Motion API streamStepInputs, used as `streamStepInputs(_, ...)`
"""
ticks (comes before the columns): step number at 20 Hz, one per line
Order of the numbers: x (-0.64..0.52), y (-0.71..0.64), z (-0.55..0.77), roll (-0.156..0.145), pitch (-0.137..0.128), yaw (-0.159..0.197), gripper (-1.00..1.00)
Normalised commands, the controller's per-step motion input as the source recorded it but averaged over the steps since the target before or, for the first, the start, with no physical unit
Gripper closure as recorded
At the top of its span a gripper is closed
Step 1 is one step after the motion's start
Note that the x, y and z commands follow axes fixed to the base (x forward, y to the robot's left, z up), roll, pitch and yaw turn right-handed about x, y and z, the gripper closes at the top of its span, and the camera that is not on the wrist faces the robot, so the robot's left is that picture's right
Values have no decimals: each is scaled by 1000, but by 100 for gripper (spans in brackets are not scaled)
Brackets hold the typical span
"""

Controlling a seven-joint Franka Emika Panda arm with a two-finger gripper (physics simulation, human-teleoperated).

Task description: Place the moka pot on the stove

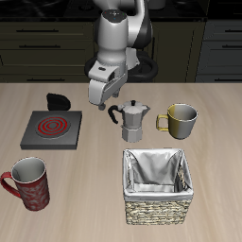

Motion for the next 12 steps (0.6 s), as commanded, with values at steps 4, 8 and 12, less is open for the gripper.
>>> streamStepInputs(4, 39, 70, -131, 14, 15, 10, -100)
streamStepInputs(8, -55, 68, -309, 11, 47, 7, -100)
streamStepInputs(12, -94, 211, -323, 51, 41, 49, -100)
